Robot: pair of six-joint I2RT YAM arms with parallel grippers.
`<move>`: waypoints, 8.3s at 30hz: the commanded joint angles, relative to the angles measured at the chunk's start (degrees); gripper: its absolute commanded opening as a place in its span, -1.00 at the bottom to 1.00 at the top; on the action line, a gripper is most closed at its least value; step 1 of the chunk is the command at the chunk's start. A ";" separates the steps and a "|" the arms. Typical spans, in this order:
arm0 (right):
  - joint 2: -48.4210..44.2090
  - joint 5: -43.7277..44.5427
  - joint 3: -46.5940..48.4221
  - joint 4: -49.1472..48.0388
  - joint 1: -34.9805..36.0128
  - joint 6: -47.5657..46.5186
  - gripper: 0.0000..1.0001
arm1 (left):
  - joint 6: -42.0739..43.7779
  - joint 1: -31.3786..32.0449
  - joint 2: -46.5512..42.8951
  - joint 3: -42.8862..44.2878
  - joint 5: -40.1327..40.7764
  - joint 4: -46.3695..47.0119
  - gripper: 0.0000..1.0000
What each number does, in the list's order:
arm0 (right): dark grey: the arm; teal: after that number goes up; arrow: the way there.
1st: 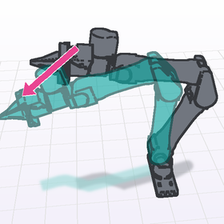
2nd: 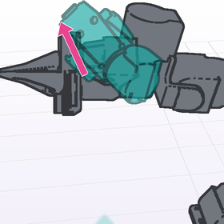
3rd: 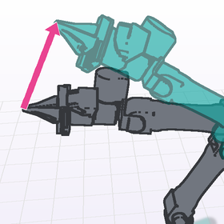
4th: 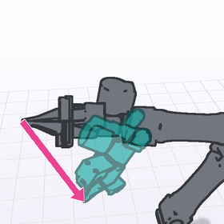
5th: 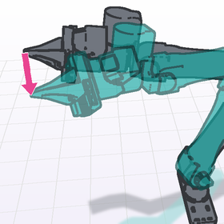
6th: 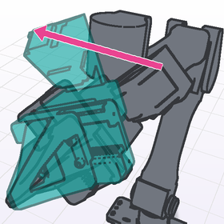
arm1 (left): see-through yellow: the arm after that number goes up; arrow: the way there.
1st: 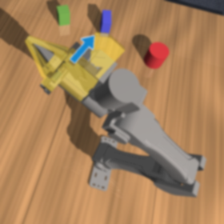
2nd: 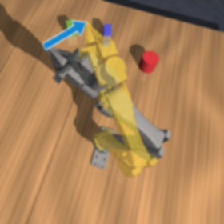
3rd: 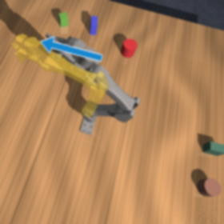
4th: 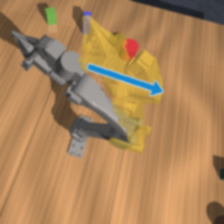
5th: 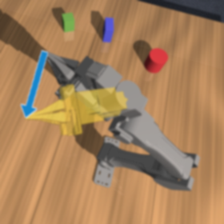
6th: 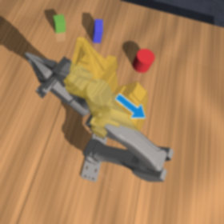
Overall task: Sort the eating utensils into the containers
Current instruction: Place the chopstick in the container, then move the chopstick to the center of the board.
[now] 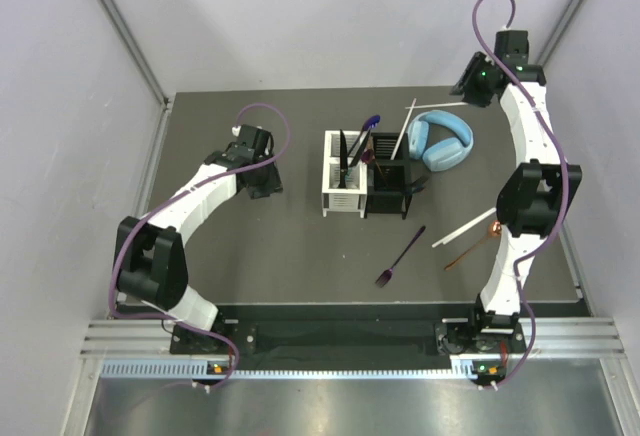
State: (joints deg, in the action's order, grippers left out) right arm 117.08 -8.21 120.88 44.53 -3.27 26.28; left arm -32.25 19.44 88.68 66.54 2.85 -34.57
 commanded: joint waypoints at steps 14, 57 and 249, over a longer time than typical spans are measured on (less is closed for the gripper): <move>16.95 -13.32 10.27 -24.03 -4.73 18.27 -0.09 | 0.17 -0.37 3.86 4.55 0.75 -1.55 -0.15; 42.01 -9.72 19.48 -39.62 -6.22 51.50 -0.12 | -3.78 -0.28 2.11 9.22 9.28 -12.02 -0.17; 26.90 -8.77 3.76 -7.62 -5.70 0.52 -0.01 | 2.54 -1.25 12.13 14.14 12.18 -15.18 -0.28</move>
State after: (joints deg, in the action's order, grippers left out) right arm 147.11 -25.30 129.25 32.23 -8.16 30.74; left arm -30.04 18.46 101.80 80.36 14.24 -49.34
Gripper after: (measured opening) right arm 0.496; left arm 0.364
